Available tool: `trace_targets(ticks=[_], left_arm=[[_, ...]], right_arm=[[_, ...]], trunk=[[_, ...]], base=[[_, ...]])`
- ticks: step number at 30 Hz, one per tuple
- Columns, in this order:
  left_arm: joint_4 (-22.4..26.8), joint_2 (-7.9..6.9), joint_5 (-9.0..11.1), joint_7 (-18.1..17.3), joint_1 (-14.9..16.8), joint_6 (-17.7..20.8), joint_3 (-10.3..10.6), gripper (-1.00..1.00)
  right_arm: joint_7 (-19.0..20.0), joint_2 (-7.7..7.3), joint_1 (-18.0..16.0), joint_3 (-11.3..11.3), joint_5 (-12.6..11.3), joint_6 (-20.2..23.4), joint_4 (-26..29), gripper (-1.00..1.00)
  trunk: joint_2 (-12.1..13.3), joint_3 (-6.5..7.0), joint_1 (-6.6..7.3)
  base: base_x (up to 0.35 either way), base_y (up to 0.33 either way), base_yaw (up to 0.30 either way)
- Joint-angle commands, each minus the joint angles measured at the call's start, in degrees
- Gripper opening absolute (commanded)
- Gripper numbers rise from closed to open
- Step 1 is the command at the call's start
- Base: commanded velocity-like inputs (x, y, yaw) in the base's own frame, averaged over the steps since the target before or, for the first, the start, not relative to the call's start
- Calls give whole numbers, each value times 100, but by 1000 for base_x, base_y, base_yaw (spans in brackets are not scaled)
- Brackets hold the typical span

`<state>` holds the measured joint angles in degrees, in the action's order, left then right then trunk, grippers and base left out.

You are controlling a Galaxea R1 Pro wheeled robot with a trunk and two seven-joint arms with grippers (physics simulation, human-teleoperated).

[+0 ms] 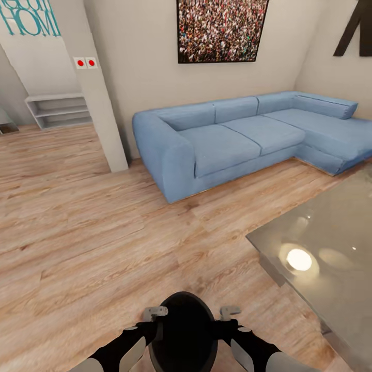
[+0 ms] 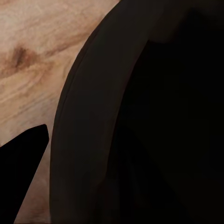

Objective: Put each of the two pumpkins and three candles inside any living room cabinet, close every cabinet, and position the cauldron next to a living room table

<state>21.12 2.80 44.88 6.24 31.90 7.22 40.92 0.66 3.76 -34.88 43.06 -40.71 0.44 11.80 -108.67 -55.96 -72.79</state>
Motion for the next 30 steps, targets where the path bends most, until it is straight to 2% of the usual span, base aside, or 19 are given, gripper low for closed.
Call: trace_targets(ticks=[1, 19, 28, 30], left_arm=[[-73, -14, 73, 70, 4, 16, 21, -100], [-73, -17, 73, 70, 3, 14, 14, -100], [-73, -16, 80, 70, 3, 16, 12, -100], [-73, -16, 83, 70, 3, 16, 10, -100]], right_arm=[[4, -24, -10, -79, 12, -3, 15, -100], [4, -24, -10, -80, 10, 0, 15, -100], [4, -24, -10, -79, 12, -4, 15, -100], [4, -24, -10, -79, 13, -5, 15, -100]], trunk=[[-2, -3, 4], [-2, -3, 4], [359, 159, 202], [359, 159, 202]], base=[[-239, 13, -280], [-35, 1, -280], [0, 0, -280], [0, 0, -281]])
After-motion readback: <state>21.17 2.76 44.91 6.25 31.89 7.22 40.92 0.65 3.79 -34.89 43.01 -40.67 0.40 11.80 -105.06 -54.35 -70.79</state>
